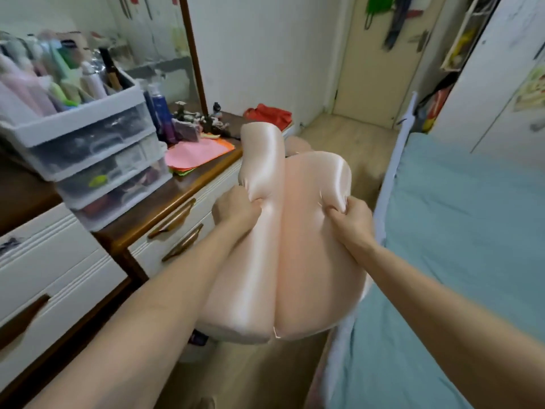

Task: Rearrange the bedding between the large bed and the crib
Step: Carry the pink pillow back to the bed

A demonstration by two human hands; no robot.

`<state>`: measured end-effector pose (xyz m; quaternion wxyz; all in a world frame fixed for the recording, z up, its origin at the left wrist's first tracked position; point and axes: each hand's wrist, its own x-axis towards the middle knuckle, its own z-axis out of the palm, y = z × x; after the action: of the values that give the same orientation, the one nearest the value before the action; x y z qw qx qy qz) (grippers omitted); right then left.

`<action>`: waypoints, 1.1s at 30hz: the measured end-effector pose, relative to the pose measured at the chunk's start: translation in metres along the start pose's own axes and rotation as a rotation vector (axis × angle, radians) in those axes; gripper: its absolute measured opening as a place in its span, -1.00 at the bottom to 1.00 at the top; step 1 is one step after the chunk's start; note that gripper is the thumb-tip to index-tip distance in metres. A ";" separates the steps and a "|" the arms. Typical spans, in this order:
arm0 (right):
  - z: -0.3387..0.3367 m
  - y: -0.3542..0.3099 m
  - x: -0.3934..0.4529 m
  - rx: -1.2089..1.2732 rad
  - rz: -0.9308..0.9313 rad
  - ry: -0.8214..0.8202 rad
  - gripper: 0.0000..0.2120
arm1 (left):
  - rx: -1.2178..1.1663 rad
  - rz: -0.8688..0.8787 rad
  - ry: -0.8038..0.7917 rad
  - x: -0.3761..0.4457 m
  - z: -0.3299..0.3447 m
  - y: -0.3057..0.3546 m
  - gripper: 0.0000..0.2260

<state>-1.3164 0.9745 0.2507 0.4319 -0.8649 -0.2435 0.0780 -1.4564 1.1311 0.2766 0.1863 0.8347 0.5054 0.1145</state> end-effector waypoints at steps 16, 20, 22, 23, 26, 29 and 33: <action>0.047 -0.037 0.177 -0.146 0.320 0.412 -0.71 | -0.102 0.465 -0.209 0.261 0.025 0.090 -0.62; 0.038 -0.030 0.243 -0.162 0.333 0.456 -0.70 | -0.196 0.492 -0.307 0.319 0.052 0.134 -0.61; 0.037 -0.019 0.295 -0.136 0.320 0.480 -0.68 | -0.253 0.505 -0.335 0.361 0.069 0.167 -0.61; 0.036 -0.016 0.296 -0.126 0.328 0.489 -0.68 | -0.279 0.482 -0.364 0.362 0.069 0.169 -0.61; 0.030 -0.006 0.381 -0.082 0.326 0.497 -0.68 | -0.320 0.446 -0.431 0.432 0.092 0.224 -0.56; 0.015 -0.006 0.480 -0.017 0.305 0.491 -0.70 | -0.394 0.370 -0.491 0.510 0.106 0.288 -0.48; 0.006 -0.005 0.579 0.036 0.312 0.512 -0.74 | -0.599 0.249 -0.594 0.588 0.123 0.343 -0.62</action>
<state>-0.8167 1.2640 0.2949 0.4771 -0.8758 0.0103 -0.0729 -0.8622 1.4843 0.3134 0.5421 0.7951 0.2701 0.0326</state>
